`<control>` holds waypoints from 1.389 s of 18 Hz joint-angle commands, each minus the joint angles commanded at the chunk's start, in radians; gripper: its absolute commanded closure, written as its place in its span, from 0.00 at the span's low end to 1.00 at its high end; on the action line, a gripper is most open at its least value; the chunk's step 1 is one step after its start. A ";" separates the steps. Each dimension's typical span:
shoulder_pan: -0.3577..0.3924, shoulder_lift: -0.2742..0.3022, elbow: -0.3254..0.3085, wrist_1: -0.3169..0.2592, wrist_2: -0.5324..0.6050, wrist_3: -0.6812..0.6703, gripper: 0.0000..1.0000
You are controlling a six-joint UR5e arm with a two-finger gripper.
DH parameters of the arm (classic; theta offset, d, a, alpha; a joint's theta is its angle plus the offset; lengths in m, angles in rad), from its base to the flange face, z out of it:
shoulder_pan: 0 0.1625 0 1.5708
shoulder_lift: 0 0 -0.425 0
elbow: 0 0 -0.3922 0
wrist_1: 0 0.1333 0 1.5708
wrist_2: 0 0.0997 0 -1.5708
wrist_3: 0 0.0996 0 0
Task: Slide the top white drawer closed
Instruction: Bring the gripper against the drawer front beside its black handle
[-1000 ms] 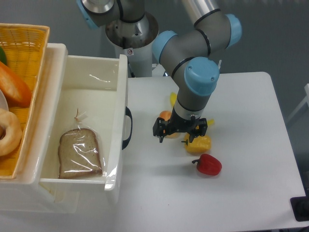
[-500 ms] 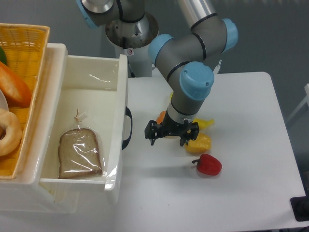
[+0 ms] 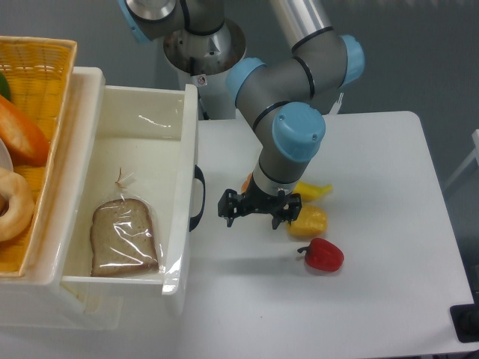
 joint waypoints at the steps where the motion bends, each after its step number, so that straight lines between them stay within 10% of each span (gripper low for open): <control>1: 0.000 0.000 -0.002 0.000 0.000 0.000 0.00; 25: -0.026 0.006 -0.002 -0.003 -0.021 0.002 0.00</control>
